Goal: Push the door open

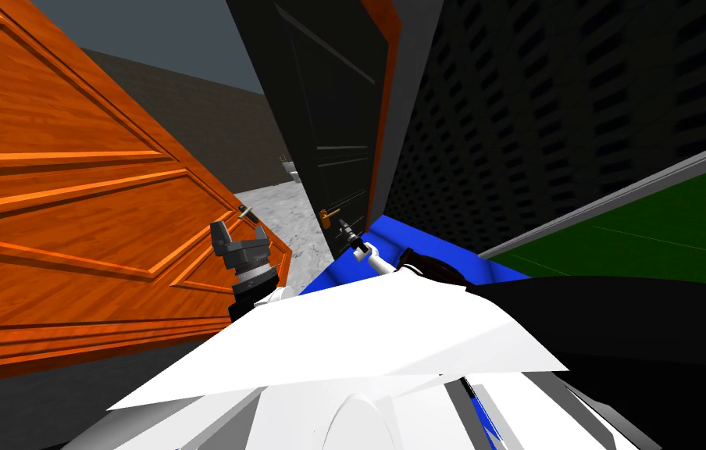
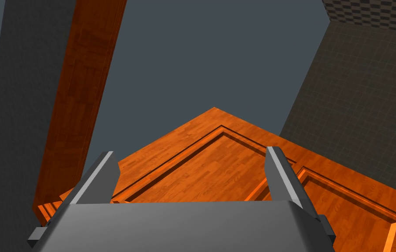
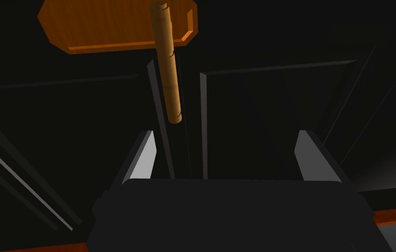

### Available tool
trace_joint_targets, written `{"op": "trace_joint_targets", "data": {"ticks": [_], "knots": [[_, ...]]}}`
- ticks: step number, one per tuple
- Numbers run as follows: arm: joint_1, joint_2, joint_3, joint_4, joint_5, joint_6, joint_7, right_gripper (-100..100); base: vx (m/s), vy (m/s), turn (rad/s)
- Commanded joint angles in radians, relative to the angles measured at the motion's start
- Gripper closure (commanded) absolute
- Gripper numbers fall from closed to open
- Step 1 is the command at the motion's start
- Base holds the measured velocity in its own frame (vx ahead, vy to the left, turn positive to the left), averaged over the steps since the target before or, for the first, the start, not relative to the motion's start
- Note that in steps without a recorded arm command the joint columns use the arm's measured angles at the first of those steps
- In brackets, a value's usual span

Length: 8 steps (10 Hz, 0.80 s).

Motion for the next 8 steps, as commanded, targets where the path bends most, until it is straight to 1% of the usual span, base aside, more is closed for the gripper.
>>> {"op": "trace_joint_targets", "data": {"ticks": [1,3,7,8], "knots": [[-0.002,0.001,0.0,0.002,0.0,0.001,0.001,-100,-0.007,0.0,0.022],[-0.002,0.001,0.0,0.002,0.0,0.001,0.001,-100,0.01,0.0,-0.031],[-0.002,0.001,0.0,0.002,0.0,0.001,0.001,-100,-0.003,0.0,0.01],[-0.008,-0.013,0.015,0.014,0.004,0.022,-0.008,-100,0.0,0.0,0.0]]}}
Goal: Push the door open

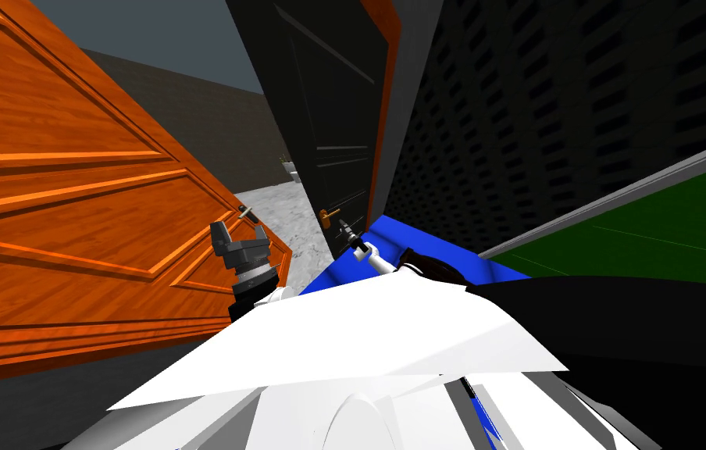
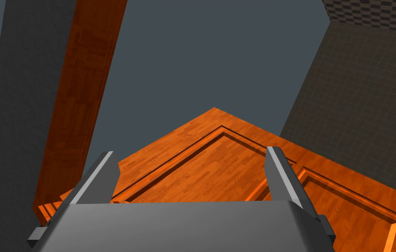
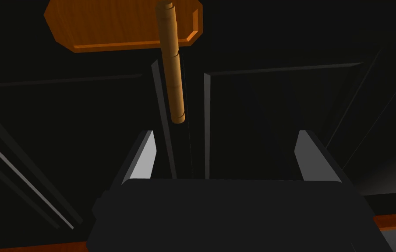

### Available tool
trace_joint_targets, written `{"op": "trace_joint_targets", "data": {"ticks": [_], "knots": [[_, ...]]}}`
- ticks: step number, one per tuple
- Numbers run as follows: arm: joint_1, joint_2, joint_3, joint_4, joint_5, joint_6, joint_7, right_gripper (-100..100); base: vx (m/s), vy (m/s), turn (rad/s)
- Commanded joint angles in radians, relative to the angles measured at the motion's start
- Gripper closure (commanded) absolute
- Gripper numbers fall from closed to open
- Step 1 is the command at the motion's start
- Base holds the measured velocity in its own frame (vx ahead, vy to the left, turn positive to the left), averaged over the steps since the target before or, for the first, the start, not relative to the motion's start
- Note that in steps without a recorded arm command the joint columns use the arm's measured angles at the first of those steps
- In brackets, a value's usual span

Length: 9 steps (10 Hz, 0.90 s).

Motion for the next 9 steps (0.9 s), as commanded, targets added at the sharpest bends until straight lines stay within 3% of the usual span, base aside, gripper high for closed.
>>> {"op": "trace_joint_targets", "data": {"ticks": [1,9], "knots": [[0.0,-0.005,0.007,0.008,0.002,0.008,-0.003,-100,0.004,0.0,0.021],[0.0,-0.005,0.007,0.008,0.002,0.008,-0.003,-100,0.006,0.0,0.004]]}}
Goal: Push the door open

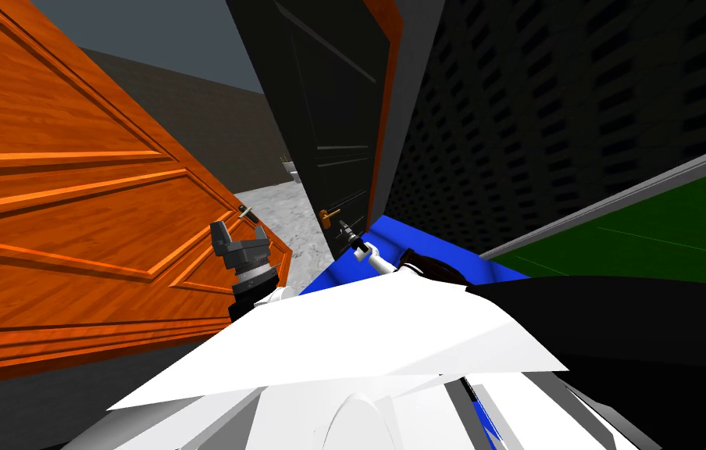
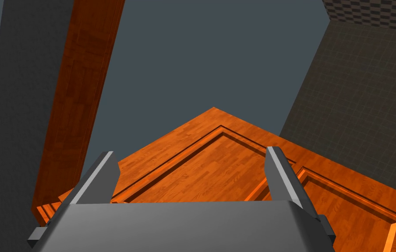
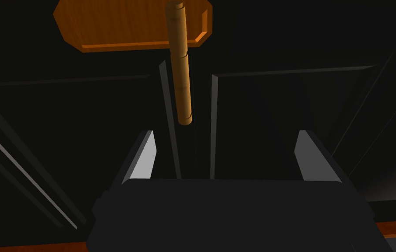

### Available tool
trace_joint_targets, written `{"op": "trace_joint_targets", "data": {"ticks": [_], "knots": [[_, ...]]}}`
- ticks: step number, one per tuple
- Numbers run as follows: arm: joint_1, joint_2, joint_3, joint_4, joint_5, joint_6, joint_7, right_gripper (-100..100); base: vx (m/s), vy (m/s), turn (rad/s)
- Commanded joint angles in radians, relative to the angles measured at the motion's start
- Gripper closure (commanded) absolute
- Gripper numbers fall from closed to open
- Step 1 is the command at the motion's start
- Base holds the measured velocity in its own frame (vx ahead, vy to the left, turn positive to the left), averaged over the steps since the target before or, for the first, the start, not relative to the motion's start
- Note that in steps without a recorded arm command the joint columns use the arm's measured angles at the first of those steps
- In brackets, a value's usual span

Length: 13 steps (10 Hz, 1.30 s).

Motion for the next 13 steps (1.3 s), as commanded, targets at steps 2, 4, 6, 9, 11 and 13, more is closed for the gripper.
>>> {"op": "trace_joint_targets", "data": {"ticks": [2,4,6,9,11,13], "knots": [[-0.006,-0.011,0.017,0.009,0.003,0.017,-0.011,-100,-0.002,0.0,0.007],[-0.006,-0.011,0.017,0.009,0.003,0.017,-0.011,-100,0.002,0.0,-0.007],[-0.006,-0.011,0.017,0.009,0.003,0.017,-0.011,-100,0.004,0.0,0.011],[-0.006,-0.011,0.017,0.009,0.003,0.017,-0.011,-100,0.008,0.0,-0.01],[-0.01,-0.019,0.033,0.016,0.004,0.03,-0.021,-100,-0.002,0.0,0.012],[-0.01,-0.019,0.033,0.016,0.004,0.03,-0.021,-100,0.016,0.0,-0.03]]}}
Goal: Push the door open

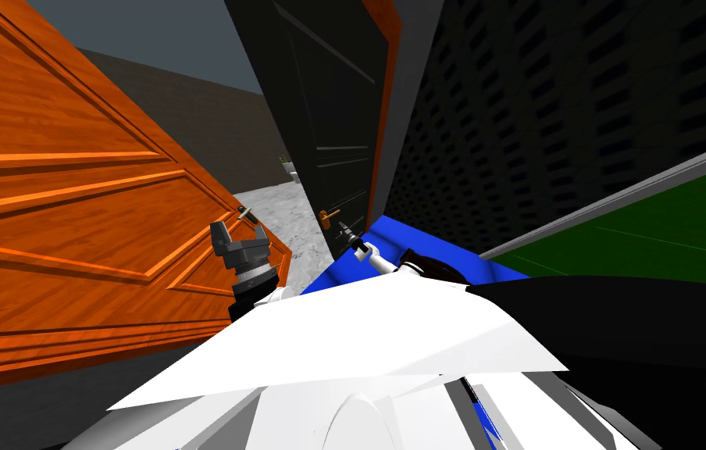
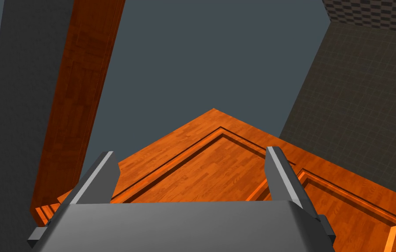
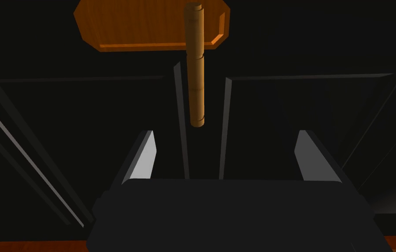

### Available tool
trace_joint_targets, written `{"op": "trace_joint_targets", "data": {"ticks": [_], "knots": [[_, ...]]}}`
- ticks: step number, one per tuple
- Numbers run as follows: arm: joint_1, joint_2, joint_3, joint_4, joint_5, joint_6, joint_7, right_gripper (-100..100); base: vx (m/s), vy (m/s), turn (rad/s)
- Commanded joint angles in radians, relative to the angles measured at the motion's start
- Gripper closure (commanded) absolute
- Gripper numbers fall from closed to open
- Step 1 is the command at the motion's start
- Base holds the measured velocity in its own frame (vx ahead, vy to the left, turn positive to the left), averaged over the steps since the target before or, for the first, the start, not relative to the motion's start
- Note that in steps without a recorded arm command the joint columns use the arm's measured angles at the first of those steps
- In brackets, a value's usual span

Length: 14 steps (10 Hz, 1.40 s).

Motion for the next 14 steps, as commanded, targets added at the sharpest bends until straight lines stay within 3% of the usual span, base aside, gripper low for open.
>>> {"op": "trace_joint_targets", "data": {"ticks": [1,14], "knots": [[0.001,0.0,0.001,-0.002,0.0,0.002,0.0,-100,0.007,0.0,0.003],[-0.003,-0.006,0.016,0.002,0.001,0.011,-0.01,-100,0.006,0.0,0.004]]}}
